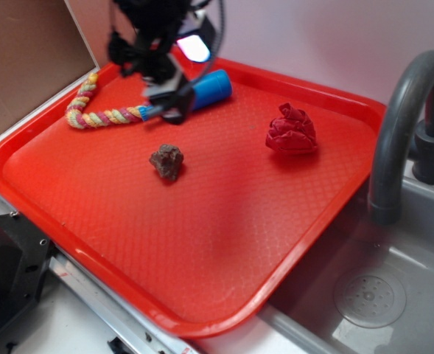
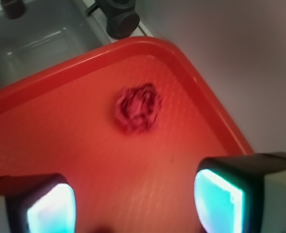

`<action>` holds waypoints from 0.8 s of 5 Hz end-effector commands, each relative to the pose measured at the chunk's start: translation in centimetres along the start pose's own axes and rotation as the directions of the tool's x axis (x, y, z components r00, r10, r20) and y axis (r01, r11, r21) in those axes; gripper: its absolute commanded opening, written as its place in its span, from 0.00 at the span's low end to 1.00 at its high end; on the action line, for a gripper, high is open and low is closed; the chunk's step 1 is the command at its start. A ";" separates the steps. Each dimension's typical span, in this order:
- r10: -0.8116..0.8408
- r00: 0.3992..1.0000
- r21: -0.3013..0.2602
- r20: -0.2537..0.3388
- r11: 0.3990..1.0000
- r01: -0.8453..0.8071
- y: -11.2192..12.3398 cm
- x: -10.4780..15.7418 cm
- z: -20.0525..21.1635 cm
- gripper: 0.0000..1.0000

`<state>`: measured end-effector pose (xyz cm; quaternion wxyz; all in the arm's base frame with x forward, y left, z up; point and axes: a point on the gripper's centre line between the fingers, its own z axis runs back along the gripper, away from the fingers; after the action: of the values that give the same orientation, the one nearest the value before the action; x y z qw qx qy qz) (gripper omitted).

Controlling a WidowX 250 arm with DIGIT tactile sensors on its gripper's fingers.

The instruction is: Grab the red paper.

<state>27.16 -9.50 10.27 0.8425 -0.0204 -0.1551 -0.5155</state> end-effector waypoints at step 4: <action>-0.195 0.981 -0.163 0.019 0.967 0.195 -0.2 4.4 -7.4 1.00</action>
<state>30.33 -13.61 2.45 0.7909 -0.0857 -0.0844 -0.6001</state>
